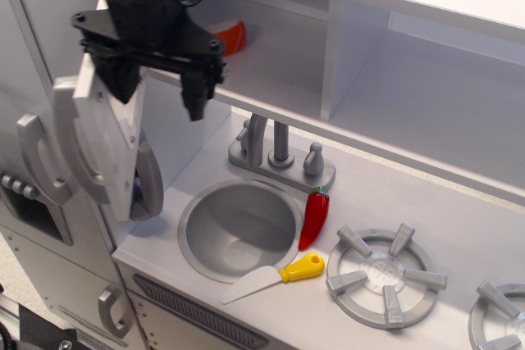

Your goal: Open microwave

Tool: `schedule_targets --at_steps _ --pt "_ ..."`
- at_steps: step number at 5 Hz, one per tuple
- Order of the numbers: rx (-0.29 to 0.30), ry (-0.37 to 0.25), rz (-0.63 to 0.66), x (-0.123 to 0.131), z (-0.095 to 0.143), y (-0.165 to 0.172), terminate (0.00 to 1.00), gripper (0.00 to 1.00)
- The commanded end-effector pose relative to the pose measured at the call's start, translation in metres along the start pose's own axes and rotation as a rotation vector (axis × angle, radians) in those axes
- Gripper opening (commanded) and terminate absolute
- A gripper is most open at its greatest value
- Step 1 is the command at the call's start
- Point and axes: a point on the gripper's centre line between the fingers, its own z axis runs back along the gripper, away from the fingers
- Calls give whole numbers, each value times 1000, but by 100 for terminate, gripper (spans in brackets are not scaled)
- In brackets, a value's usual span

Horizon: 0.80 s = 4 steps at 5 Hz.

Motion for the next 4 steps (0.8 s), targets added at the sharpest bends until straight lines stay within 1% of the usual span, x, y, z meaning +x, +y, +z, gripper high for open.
schedule_targets --at_steps 1,2,3,4 --pt "-61 -21 -4 0 46 -4 0 100" --pt "-104 -25 20 6 65 -8 0 100" --pt "-104 -25 20 6 65 -8 0 100" --pt "-104 -25 20 6 65 -8 100 100"
